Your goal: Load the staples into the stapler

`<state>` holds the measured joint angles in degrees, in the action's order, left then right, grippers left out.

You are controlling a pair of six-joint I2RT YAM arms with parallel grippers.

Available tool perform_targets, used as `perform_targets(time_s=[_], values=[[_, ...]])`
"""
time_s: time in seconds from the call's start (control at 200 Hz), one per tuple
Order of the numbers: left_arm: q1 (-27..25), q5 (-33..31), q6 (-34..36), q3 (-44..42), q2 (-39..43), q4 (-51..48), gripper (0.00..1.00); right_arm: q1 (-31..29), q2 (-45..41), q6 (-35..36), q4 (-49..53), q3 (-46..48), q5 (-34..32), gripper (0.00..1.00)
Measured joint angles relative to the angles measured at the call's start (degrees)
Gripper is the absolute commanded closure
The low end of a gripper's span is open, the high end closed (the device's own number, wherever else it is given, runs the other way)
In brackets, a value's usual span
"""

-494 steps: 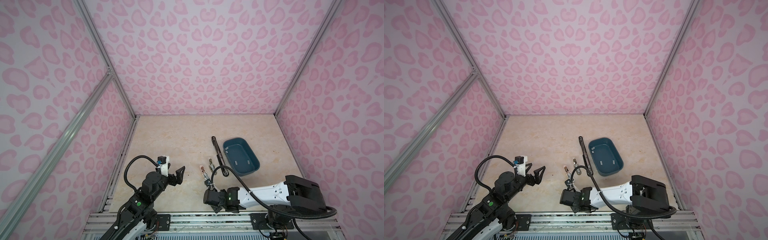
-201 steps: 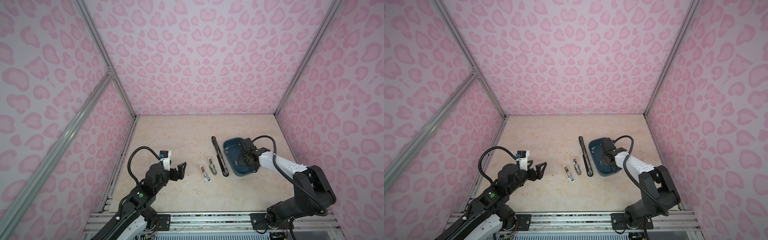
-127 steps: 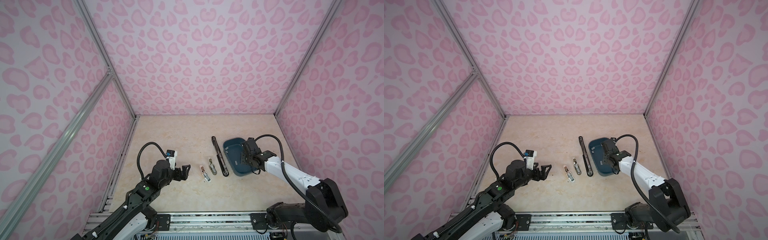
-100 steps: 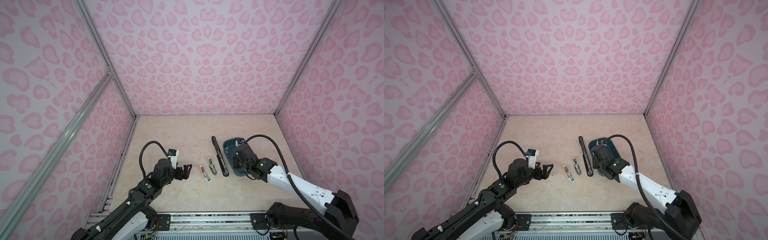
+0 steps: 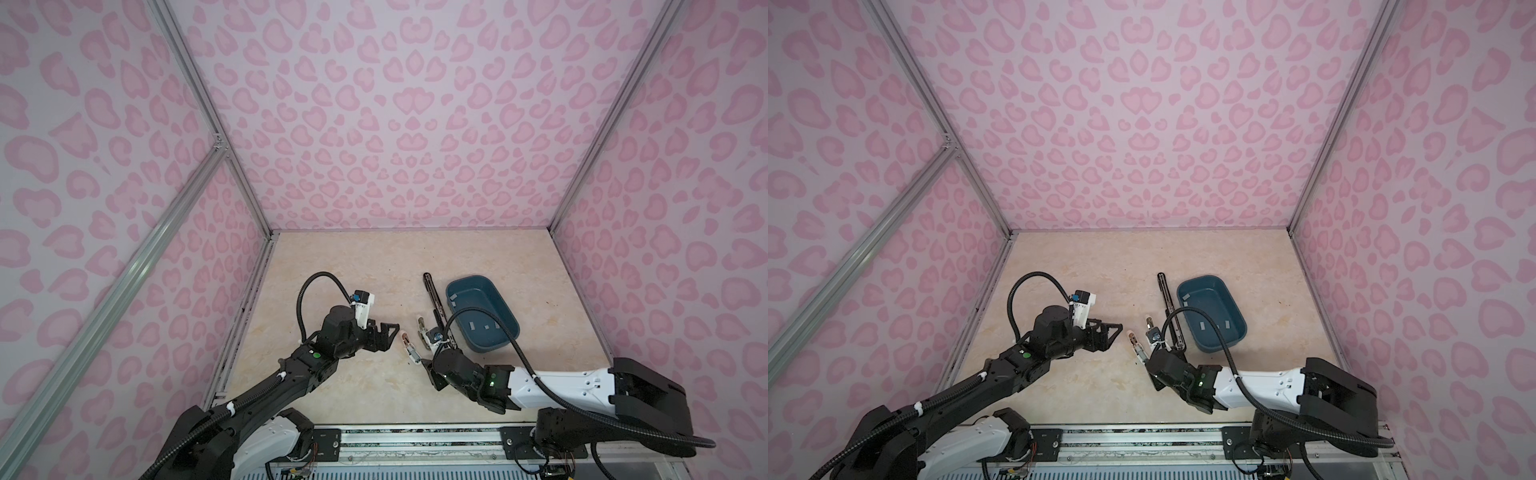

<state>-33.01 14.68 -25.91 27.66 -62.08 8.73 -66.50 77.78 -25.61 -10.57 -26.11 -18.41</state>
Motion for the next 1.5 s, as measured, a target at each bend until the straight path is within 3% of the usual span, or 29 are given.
perform_targets(time_s=[0.325,0.655,0.985,1.29,1.5], values=[[0.0,1.8,0.4,1.6,-1.4,-0.6,0.09,0.0,13.5,1.5,-18.7,3.1,-1.1,0.33],[0.0,2.0,0.5,1.7,-2.9,-1.0,0.14,0.0,16.6,3.9,-25.2,3.6,-1.0,0.53],[0.0,3.0,1.1,2.6,-9.3,-0.1,0.18,-0.1,21.0,5.3,-30.2,2.0,-0.6,0.54],[0.0,6.3,1.6,2.9,-13.3,4.5,0.24,-0.3,21.8,5.7,-31.1,1.6,-0.2,0.69],[-0.1,8.9,1.5,3.0,-18.2,8.2,0.30,-0.6,22.6,5.7,-32.3,1.3,-0.1,0.70]])
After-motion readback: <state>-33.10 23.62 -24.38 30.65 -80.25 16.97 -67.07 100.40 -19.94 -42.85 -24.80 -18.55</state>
